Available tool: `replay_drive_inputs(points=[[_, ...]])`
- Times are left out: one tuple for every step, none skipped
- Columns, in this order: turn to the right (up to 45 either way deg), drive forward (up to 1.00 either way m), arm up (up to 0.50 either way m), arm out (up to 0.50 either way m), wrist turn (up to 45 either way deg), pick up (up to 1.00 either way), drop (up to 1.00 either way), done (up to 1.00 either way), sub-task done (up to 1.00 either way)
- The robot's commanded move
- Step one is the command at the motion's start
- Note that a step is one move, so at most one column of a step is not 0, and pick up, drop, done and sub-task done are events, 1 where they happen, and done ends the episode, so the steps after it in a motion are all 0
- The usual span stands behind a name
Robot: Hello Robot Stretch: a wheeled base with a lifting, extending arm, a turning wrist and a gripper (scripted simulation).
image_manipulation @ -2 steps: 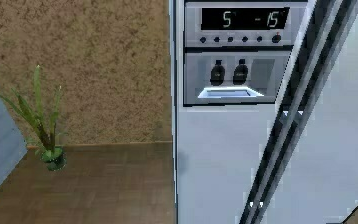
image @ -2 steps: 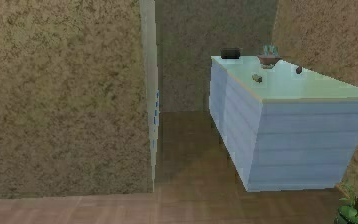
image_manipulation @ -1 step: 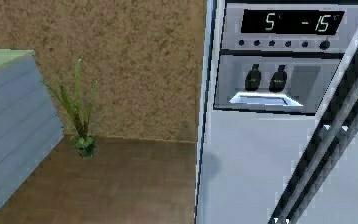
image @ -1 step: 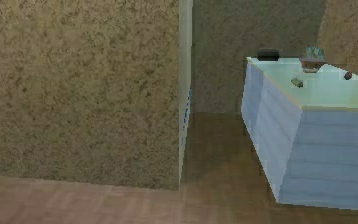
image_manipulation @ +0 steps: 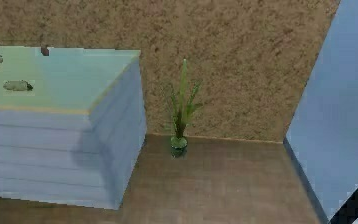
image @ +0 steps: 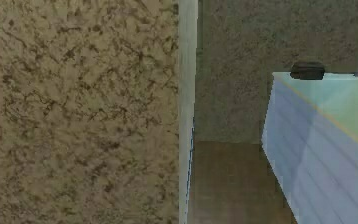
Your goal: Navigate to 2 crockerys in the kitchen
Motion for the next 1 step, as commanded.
replay_drive_inputs(points=[[45.0, 0.00, 0.00, 0.00, 0.0, 0.00, 0.00, 0.00, 0.00]])
